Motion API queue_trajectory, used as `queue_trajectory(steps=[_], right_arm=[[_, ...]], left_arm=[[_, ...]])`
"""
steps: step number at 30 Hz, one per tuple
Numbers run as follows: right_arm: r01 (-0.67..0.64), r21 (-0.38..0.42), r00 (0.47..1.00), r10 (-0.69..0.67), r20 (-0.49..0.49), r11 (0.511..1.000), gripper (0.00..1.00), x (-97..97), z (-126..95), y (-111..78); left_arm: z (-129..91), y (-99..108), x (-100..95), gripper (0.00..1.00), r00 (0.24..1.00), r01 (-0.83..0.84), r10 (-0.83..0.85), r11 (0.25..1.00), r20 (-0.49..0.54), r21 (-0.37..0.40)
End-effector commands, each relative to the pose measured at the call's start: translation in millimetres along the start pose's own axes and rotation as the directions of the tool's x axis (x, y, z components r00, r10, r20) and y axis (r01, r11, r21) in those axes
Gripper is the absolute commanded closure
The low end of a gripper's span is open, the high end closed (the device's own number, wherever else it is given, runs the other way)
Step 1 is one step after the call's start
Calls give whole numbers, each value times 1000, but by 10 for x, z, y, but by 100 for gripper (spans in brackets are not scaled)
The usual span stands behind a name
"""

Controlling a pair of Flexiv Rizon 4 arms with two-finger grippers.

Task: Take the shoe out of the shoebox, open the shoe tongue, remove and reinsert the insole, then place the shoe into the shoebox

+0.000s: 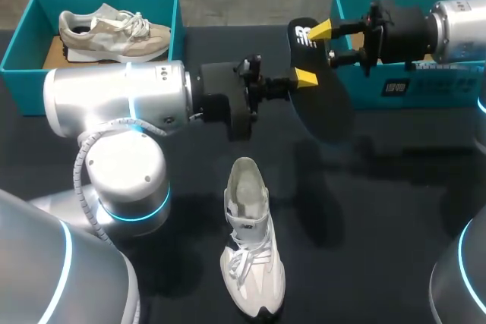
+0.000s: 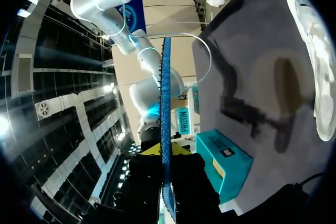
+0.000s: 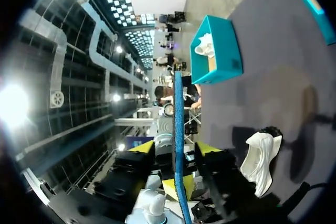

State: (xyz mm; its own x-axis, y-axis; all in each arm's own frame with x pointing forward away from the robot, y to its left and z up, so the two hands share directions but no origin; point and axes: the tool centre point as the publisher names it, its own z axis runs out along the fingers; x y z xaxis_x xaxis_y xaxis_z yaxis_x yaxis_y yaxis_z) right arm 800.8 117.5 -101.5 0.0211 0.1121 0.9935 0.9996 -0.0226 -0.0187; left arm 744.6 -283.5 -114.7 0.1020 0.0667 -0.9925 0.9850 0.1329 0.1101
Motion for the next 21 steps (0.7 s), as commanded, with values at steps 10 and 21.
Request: queue_trajectory(steps=[10,21], right_arm=[[22,-24,999,-21,42,999,0,-48,-93,-192],[21,-6,999,-21,44,1000,0,-109,-71,-324]], left_arm=[[-392,96,255,100,1000,-18,18,1000,-8,11],[-711,141,402,100,999,-43,43,999,-9,-2]])
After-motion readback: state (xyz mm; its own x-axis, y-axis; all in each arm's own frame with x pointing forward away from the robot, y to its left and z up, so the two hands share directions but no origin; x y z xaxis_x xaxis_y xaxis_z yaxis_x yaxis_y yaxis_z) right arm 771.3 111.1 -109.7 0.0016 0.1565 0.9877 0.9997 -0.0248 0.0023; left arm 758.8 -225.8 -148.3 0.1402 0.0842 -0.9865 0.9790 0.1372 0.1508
